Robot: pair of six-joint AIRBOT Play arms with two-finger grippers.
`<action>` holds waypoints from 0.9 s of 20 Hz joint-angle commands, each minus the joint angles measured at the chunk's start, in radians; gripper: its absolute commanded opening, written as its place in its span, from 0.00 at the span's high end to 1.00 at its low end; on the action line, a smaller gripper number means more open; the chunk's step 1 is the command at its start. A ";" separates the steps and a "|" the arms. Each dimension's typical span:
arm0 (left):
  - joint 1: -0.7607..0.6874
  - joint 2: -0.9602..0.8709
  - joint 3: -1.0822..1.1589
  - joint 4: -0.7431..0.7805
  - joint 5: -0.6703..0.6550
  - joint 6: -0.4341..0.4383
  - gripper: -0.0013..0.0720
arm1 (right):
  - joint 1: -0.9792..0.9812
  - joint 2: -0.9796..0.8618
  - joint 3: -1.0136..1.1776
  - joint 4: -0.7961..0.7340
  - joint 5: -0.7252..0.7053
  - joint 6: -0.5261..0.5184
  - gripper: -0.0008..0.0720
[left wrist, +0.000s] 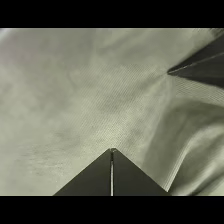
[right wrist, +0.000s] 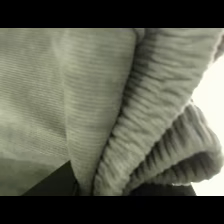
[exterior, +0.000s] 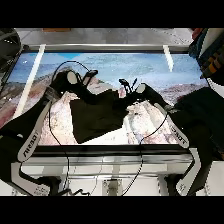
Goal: Fold the clothes and pants, and hang the long-sleeved shirts on hangers.
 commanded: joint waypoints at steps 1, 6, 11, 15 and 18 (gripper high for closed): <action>0.054 0.062 0.001 0.087 0.018 -0.029 0.96 | 0.033 0.016 0.002 0.011 -0.153 0.010 0.94; 0.078 0.255 0.001 0.560 0.040 -0.090 0.96 | -0.123 0.158 0.031 0.034 -0.096 0.097 0.94; 0.089 0.434 0.001 0.607 0.041 -0.089 0.96 | -0.443 0.431 0.031 0.043 0.042 0.221 0.94; 0.089 0.497 0.001 0.607 0.041 -0.089 0.96 | -0.753 0.640 0.031 -0.043 0.187 0.298 0.94; 0.089 0.500 0.000 0.606 0.040 -0.089 0.96 | -0.990 0.769 0.031 -0.171 0.264 0.307 0.94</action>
